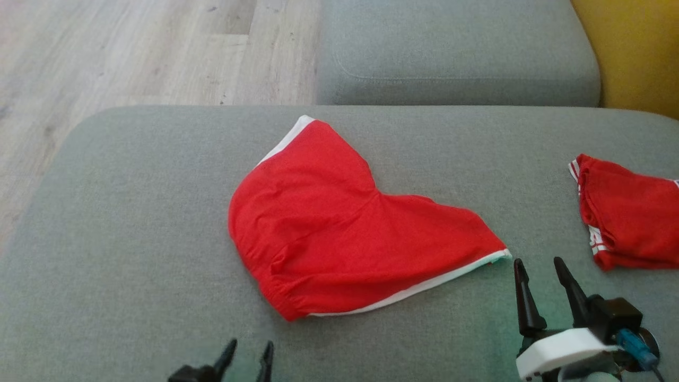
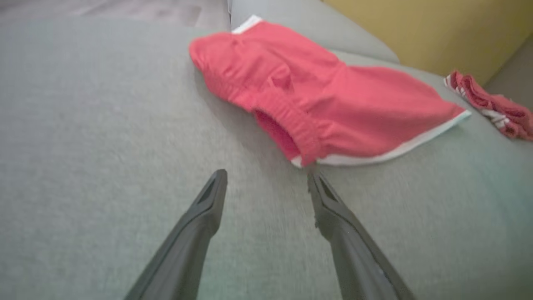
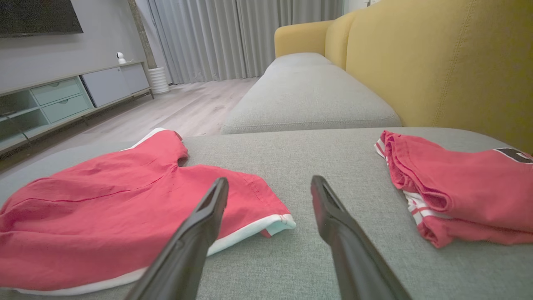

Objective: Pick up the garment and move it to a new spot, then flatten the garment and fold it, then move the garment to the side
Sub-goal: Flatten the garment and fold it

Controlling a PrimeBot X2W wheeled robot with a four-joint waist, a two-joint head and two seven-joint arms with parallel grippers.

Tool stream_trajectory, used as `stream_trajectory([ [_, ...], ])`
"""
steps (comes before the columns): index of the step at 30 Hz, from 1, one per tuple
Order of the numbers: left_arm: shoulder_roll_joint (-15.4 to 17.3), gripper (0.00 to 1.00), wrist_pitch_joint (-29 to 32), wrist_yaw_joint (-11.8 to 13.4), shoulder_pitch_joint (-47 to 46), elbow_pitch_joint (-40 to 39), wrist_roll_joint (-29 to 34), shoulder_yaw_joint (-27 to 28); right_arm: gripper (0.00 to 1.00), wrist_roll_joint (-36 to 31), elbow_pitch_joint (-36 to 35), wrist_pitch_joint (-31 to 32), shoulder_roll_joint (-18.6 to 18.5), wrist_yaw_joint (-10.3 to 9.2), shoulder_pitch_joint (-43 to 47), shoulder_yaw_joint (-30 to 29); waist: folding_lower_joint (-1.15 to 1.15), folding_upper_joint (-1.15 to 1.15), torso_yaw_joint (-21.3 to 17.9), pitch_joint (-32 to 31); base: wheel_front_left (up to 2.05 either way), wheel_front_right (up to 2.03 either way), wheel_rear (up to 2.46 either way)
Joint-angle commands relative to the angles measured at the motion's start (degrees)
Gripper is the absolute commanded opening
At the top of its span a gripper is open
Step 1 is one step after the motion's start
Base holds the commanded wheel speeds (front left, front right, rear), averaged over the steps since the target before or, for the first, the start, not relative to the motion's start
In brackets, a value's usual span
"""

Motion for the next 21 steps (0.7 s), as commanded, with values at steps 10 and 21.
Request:
stream_trajectory([
  [10,-5.86,1.0,-1.68,-4.53,-9.3,11.98,1.33,-2.02,1.0,-1.25,-3.73,1.07,-0.39,0.39,-3.0,1.81,0.0,0.0,-3.15,2.97,0.0,0.0,0.0],
  [21,-9.27,1.0,-5.58,-6.75,-15.89,21.45,3.5,-2.71,1.0,-1.94,-5.22,1.94,-0.39,0.39,-3.83,1.21,0.0,0.0,-5.11,5.69,0.0,0.0,0.0],
])
